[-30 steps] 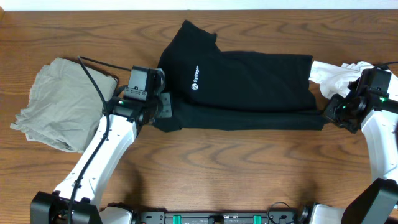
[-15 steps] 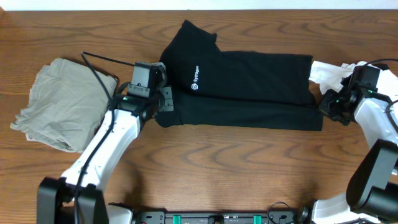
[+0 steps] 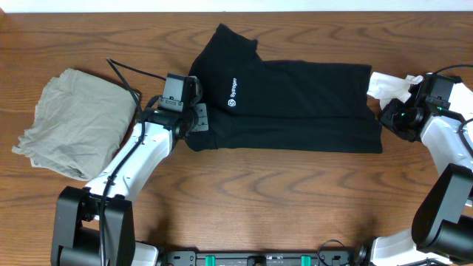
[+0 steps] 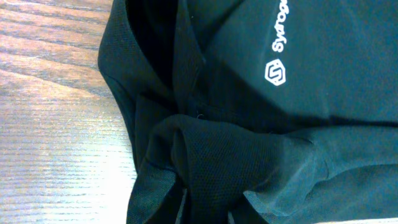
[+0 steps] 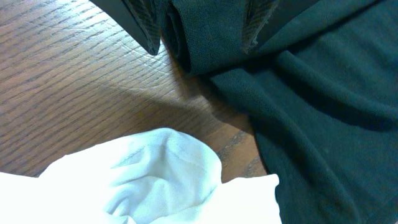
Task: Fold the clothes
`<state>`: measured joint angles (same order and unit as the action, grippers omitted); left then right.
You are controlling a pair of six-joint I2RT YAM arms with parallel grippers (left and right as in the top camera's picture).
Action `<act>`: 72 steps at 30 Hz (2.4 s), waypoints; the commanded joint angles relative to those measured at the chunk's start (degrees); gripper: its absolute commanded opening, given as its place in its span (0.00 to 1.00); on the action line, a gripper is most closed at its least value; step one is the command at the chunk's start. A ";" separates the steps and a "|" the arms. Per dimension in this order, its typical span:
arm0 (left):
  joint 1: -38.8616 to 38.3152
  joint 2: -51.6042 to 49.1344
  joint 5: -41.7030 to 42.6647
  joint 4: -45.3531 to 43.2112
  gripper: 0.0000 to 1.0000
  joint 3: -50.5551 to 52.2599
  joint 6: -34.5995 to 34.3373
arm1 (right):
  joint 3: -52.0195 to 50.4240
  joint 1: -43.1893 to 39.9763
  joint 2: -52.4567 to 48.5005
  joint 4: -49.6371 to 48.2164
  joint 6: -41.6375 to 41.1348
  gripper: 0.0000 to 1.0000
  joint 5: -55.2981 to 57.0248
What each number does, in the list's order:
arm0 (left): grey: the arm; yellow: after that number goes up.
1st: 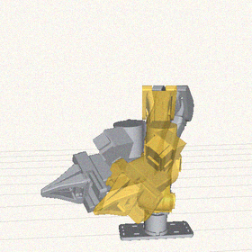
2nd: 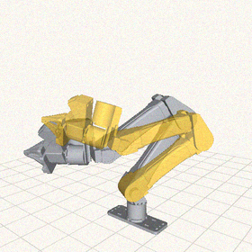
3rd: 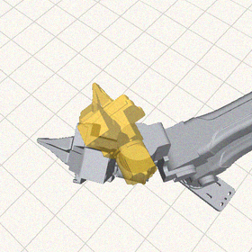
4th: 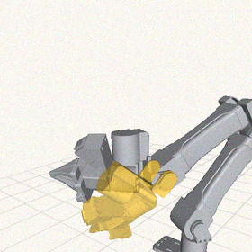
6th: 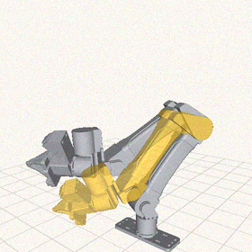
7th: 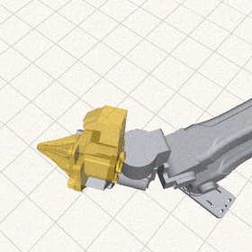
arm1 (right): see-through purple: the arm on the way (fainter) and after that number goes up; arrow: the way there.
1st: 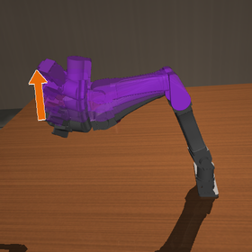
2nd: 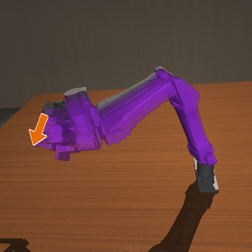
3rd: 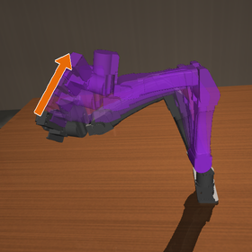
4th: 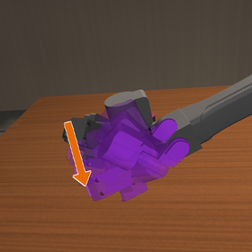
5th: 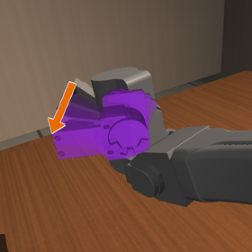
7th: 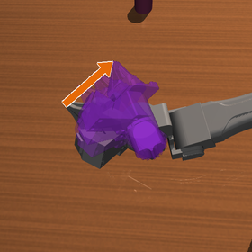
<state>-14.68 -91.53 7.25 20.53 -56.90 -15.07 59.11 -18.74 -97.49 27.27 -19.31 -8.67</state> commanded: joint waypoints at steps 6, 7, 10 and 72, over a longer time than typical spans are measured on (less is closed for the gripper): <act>0.17 -0.22 -0.92 0.35 0.17 0.00 -0.02 | 0.02 -0.11 -0.33 3.78 0.28 0.20 -9.20; 0.20 -0.22 -0.92 0.37 0.17 0.00 -0.02 | 0.02 0.33 -0.33 4.46 0.37 0.17 -9.16; 0.17 -0.22 -0.92 0.37 0.26 0.00 -0.02 | 0.00 2.12 -0.35 5.66 1.66 0.16 -8.94; 0.11 3.58 0.20 7.10 0.43 -0.04 -0.07 | -0.79 7.56 -17.90 3.78 2.23 0.08 -0.35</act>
<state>-14.68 -85.84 8.58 28.93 -56.90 -15.20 62.04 -11.92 -108.27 30.85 -18.17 -11.79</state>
